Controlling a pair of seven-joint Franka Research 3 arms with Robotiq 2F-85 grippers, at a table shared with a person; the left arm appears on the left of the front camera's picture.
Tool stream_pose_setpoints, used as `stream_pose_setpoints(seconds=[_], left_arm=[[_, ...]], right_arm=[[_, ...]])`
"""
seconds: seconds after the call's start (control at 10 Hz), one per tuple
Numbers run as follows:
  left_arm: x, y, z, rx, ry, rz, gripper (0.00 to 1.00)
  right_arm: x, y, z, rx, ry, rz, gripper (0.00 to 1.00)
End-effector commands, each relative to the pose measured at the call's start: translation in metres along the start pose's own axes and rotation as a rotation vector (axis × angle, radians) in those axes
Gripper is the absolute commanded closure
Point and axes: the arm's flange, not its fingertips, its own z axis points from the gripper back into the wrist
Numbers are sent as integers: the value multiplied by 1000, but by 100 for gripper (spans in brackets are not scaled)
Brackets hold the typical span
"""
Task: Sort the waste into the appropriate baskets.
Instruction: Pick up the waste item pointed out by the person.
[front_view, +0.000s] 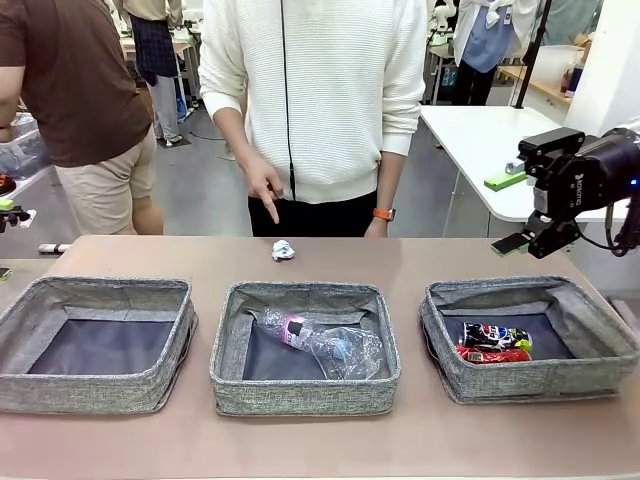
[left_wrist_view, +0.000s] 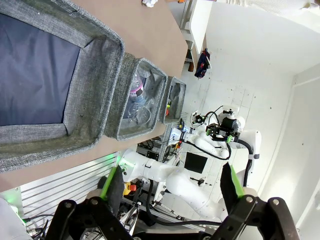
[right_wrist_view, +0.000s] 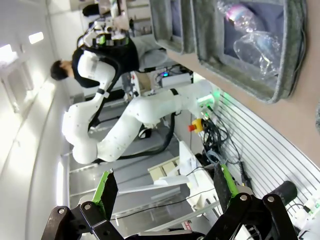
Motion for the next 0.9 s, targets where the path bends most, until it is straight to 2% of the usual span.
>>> stream_pose_setpoints(seconds=[0.0, 0.6, 0.7, 0.8], left_arm=[[-3, -4, -2, -22, 0, 6, 0], [0, 0, 0, 0, 0, 0, 0], [11, -17, -29, 153, -63, -89, 0], [22, -38, -68, 272, -68, -186, 0]], right_arm=[[2, 6, 1, 17, 0, -19, 0], [2, 6, 1, 17, 0, -19, 0], [2, 6, 1, 17, 0, -19, 0], [2, 6, 1, 17, 0, -19, 0]])
